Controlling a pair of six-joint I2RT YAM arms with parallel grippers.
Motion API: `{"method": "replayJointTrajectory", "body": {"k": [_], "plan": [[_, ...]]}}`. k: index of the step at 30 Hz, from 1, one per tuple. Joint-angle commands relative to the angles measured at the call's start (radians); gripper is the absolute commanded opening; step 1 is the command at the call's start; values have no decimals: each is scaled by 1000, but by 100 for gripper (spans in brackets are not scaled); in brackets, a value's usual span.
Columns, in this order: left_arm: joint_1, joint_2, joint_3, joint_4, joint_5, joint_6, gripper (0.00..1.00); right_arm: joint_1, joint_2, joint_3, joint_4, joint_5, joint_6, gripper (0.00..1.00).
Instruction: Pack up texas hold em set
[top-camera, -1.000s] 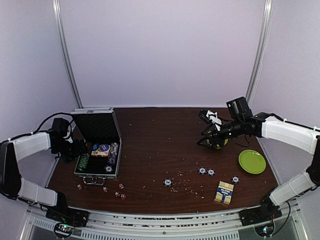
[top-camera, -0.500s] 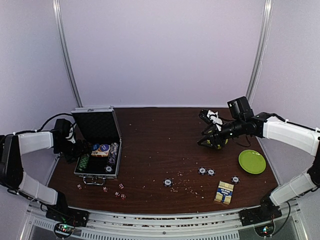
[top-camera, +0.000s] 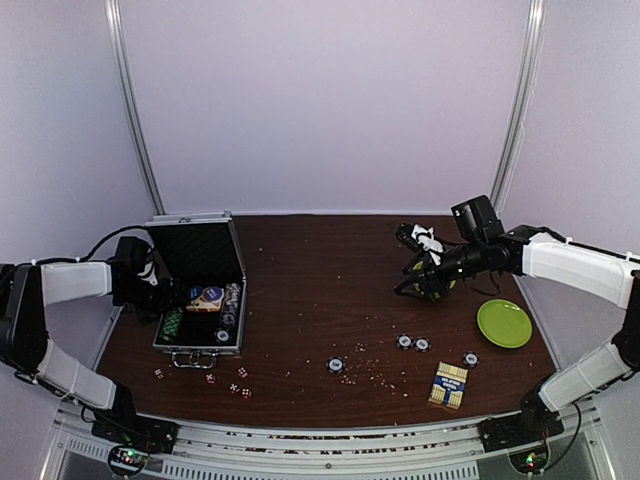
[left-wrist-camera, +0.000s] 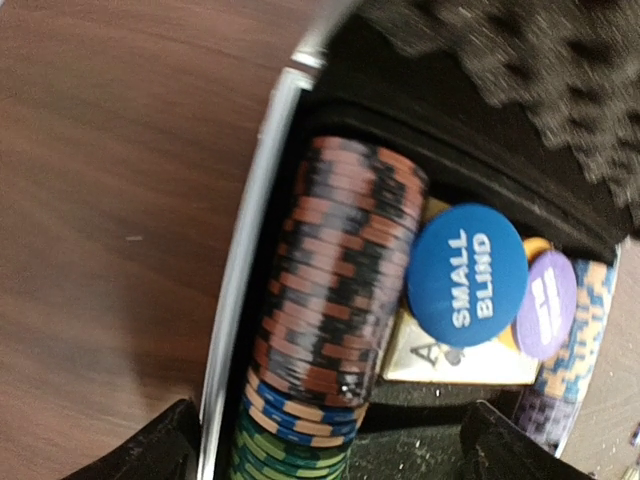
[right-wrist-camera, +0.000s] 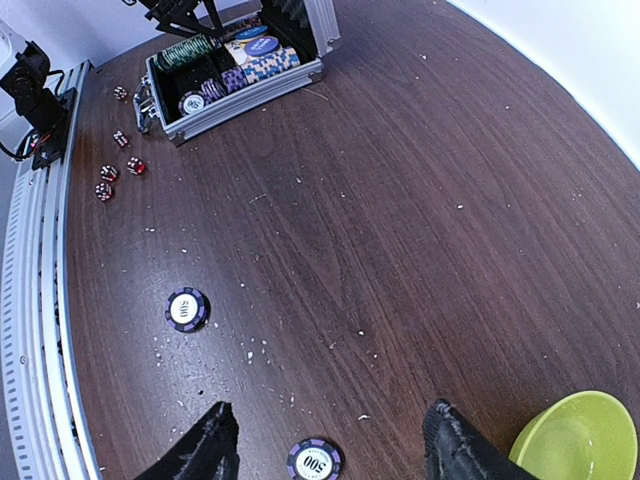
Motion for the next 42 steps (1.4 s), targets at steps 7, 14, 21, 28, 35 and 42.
{"method": "replayJointTrajectory", "body": {"k": [7,14,21,28,35,42], "plan": [[-204,126,155,163,95,-87,91,7,15,2,-4,13,-13,63],[-265,263,291,199,78,-88,90,7,59,16,14,17,50,63],[-278,352,360,266,81,-92,90,45,224,147,110,26,351,57],[-300,395,384,316,114,-93,90,150,520,421,93,19,495,49],[-336,421,441,308,129,-79,90,209,754,656,34,3,573,47],[-369,459,483,313,144,-80,90,217,832,725,5,23,584,47]]}}
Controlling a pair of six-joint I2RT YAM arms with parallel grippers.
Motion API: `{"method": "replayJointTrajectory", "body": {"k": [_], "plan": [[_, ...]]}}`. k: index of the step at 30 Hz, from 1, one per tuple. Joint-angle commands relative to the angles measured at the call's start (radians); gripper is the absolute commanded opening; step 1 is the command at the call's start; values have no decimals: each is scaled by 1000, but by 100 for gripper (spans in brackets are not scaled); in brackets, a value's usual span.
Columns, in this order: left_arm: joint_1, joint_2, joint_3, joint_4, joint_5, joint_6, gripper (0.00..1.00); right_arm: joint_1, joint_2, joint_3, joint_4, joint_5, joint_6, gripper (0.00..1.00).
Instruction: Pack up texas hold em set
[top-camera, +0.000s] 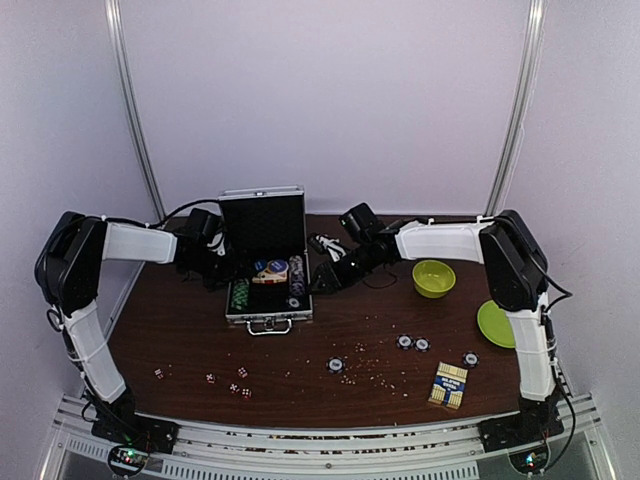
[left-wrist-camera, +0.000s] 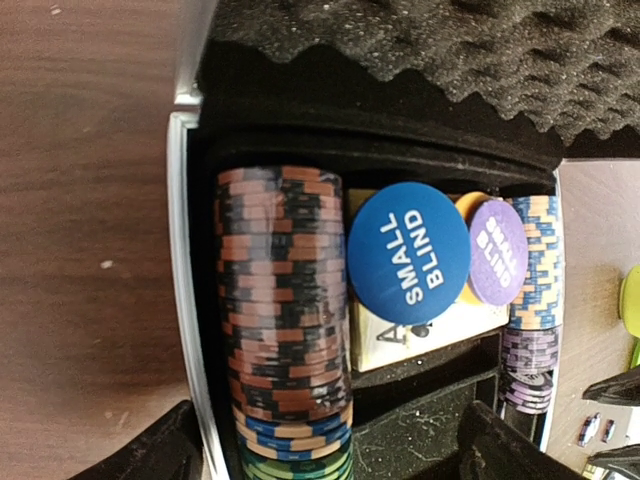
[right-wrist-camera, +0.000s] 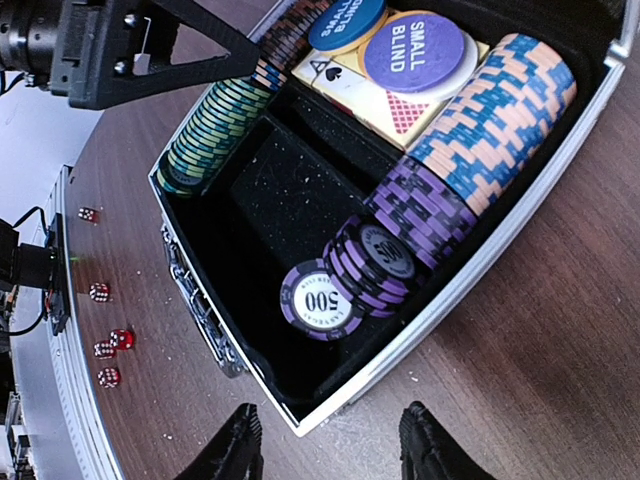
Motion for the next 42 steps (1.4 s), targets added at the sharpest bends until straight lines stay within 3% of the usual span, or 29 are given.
{"method": "replayJointTrajectory", "body": {"k": [1,13,23,26,33,42], "plan": [[-48,16,75,138,85,6,90,1,13,36,-29,15,22,47],[-130,73,140,146,96,-4,89,3,-19,-68,-39,-26,-22,47],[-135,83,132,143,81,-11,89,-54,-233,-219,30,70,-35,47],[-137,87,132,147,81,-12,88,-70,-207,-184,12,131,-41,52],[-138,90,136,143,86,-9,88,-71,-19,-12,-117,127,-44,54],[-174,106,146,153,95,18,87,-46,-44,-133,-48,10,-45,53]]}}
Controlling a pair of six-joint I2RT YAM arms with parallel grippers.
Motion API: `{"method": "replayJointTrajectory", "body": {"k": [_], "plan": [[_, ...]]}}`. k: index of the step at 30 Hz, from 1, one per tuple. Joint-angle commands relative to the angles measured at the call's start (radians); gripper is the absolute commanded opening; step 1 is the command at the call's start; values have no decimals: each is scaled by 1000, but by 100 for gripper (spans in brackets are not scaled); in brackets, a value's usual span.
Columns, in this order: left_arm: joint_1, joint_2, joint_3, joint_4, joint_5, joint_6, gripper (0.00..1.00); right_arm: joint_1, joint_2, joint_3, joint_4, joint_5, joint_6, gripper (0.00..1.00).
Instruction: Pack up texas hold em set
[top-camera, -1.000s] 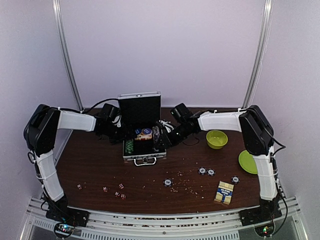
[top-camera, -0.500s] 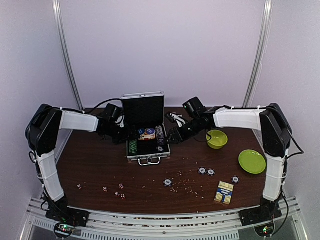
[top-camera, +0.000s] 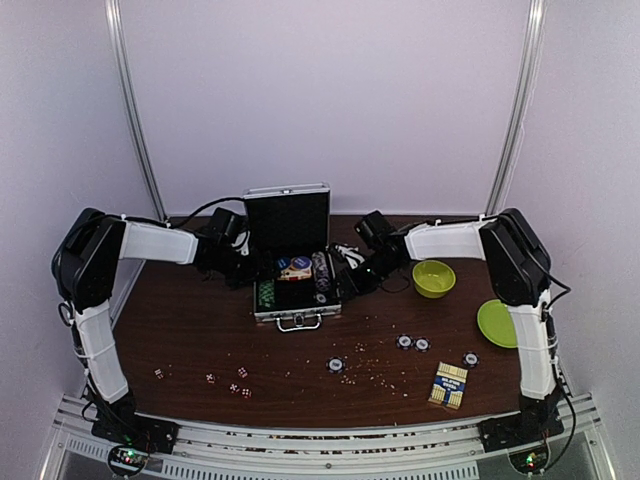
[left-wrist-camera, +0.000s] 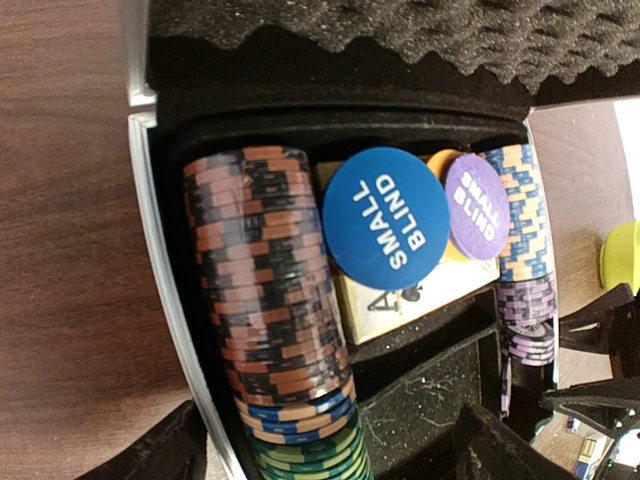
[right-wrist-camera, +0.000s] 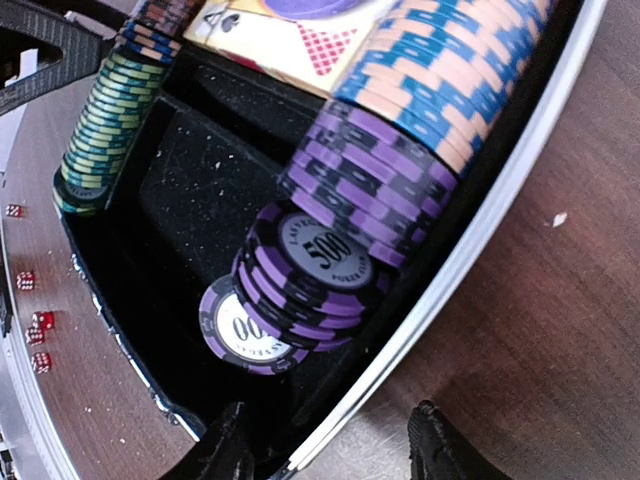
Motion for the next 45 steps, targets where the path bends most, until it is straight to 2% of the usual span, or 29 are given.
{"method": "replayJointTrajectory", "body": {"k": [1,8,14,19,25,28,30,34,36,41,45], "plan": [[-63,17,51,122,78,27,87,21,-75,-97,50,-101,-9,53],[-117,9,47,132,84,46,86,59,-174,-226,124,-161,-6,52],[-130,-45,-21,121,46,11,86,48,-195,-247,32,-121,-50,52],[-144,-114,-90,144,37,-17,84,15,-212,-288,27,-120,-78,53],[-154,-271,-106,-68,-286,-36,87,-27,-285,-295,-65,-91,-158,57],[-172,-349,-95,-164,-367,-6,87,-51,-360,-334,-122,-83,-204,59],[-210,-371,-81,-197,-355,39,85,-70,-419,-377,-136,-88,-231,59],[-296,-341,-34,-208,-212,135,74,-121,-537,-473,-131,-103,-255,57],[-326,-289,17,-226,-133,163,63,-144,-595,-520,-94,-102,-247,57],[-372,-132,166,-269,-86,175,58,-181,-677,-515,-92,-52,-279,55],[-373,-18,270,-312,-67,148,47,-204,-698,-519,-86,-70,-297,55]]}}
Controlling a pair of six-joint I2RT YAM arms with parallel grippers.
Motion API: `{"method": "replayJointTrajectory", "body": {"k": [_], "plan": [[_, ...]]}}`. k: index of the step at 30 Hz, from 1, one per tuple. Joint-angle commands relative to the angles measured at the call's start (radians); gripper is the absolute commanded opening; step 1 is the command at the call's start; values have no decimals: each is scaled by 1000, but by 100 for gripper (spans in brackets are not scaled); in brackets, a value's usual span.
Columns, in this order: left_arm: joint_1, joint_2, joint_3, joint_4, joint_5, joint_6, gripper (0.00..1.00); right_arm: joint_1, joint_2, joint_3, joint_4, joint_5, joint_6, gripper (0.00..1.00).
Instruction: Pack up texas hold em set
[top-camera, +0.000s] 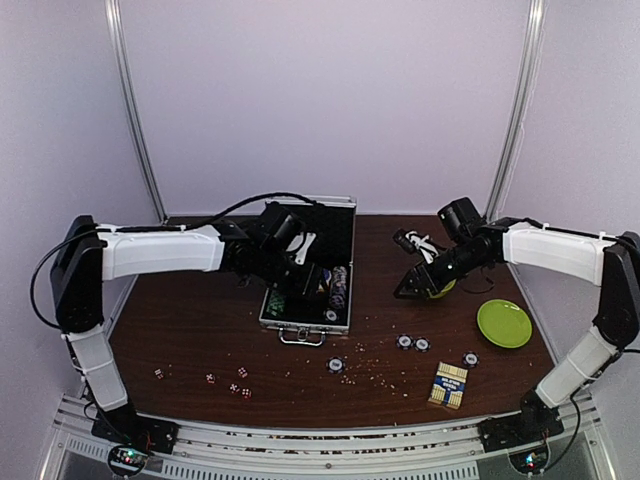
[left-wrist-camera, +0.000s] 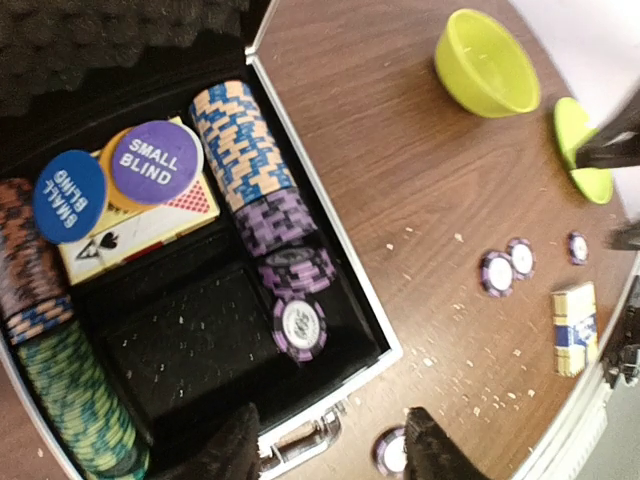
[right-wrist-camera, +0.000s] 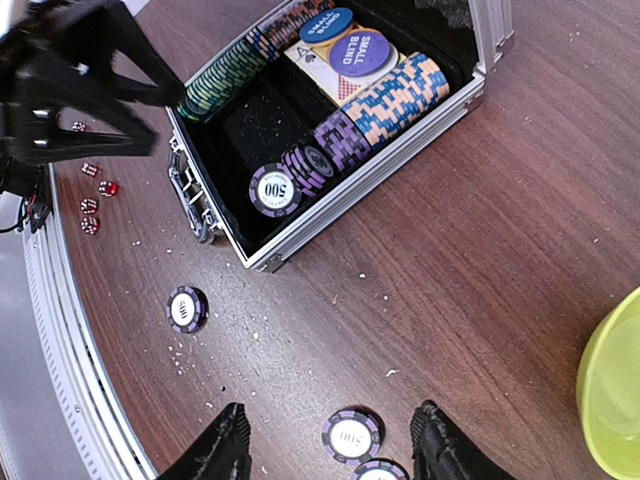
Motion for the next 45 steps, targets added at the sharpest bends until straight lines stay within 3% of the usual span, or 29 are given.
{"method": "replayJointTrajectory", "body": {"k": [1,4,11,17,37,45], "plan": [[6,110,117,-65,46,1,45,-23,-31,4,14,-6,-37,55],[6,168,171,-107,31,-4,40,-32,-29,14,3,-28,-43,54],[6,252,252,-208,34,15,42,-37,-21,23,-20,-53,-70,54],[8,298,273,-221,20,31,41,-39,-13,23,-29,-49,-78,52],[11,375,348,-190,106,50,18,-44,35,34,-49,-45,-91,50],[11,386,365,-194,134,71,17,-46,45,39,-57,-47,-94,49]]}}
